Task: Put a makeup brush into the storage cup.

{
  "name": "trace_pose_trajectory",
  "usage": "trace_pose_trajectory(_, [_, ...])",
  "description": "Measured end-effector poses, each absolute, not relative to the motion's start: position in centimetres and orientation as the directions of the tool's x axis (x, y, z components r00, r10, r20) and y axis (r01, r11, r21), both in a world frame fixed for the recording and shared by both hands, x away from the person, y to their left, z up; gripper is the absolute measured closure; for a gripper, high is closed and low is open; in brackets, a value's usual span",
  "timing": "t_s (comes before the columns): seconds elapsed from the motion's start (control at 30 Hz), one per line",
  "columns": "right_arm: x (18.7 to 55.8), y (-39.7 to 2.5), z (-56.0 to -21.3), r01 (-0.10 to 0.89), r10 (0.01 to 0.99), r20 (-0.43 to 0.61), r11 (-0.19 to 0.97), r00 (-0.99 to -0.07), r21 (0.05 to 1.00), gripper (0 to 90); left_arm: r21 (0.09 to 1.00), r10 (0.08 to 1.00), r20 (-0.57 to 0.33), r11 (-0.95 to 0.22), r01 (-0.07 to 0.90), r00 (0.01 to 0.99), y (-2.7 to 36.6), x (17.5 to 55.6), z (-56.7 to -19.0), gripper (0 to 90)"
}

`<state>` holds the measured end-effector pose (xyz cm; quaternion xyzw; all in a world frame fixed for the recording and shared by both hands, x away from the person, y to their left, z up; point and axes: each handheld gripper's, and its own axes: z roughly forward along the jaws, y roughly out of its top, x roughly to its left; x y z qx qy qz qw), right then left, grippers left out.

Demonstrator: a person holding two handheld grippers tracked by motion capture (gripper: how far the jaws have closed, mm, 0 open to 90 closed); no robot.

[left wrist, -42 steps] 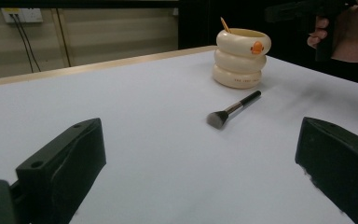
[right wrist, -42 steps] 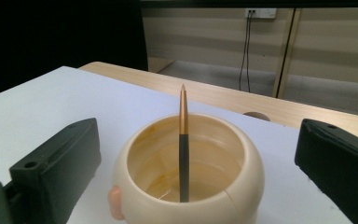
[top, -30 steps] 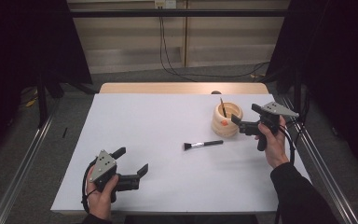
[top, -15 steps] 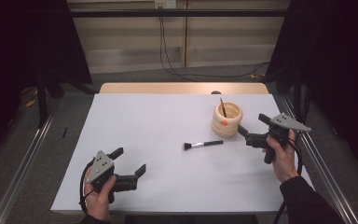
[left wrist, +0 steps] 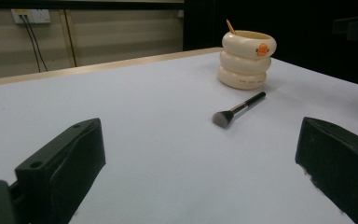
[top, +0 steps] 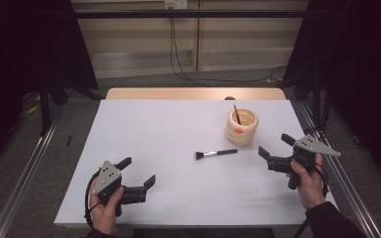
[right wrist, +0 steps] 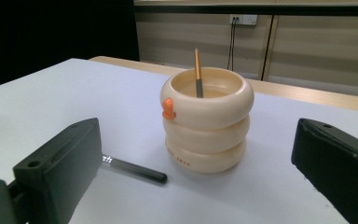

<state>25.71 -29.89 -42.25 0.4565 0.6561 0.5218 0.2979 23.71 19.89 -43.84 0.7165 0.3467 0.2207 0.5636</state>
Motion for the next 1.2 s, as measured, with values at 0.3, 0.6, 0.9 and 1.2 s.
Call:
trace_pose_trajectory(0.3, [22.4, -31.2, -42.5, 0.3, 0.911, 0.105, 0.022, -0.398, 0.954, 1.0, 0.96, 0.753, -0.084, -0.115, 0.256, 0.653, 20.1, 23.6, -43.9, 1.4])
trace_pose_trajectory(0.6, [19.7, -32.0, -43.3, 0.324, 0.908, 0.111, 0.029, -0.405, 0.946, 0.5, 0.962, 0.749, -0.081, -0.113, 0.247, 0.657, 20.2, 23.6, -43.8, 1.4])
trace_pose_trajectory(0.9, [19.7, -31.9, -43.6, 0.323, 0.903, 0.082, 0.065, -0.421, 0.944, 0.1, 0.962, 0.753, -0.078, -0.115, 0.248, 0.653, 20.2, 23.5, -43.8, 1.4])
trace_pose_trajectory(1.2, [19.7, -32.0, -43.5, 0.321, 0.888, 0.114, 0.039, -0.445, 0.946, 0.0, 0.962, 0.751, -0.086, -0.108, 0.249, 0.655, 20.2, 23.7, -43.9, 1.3])
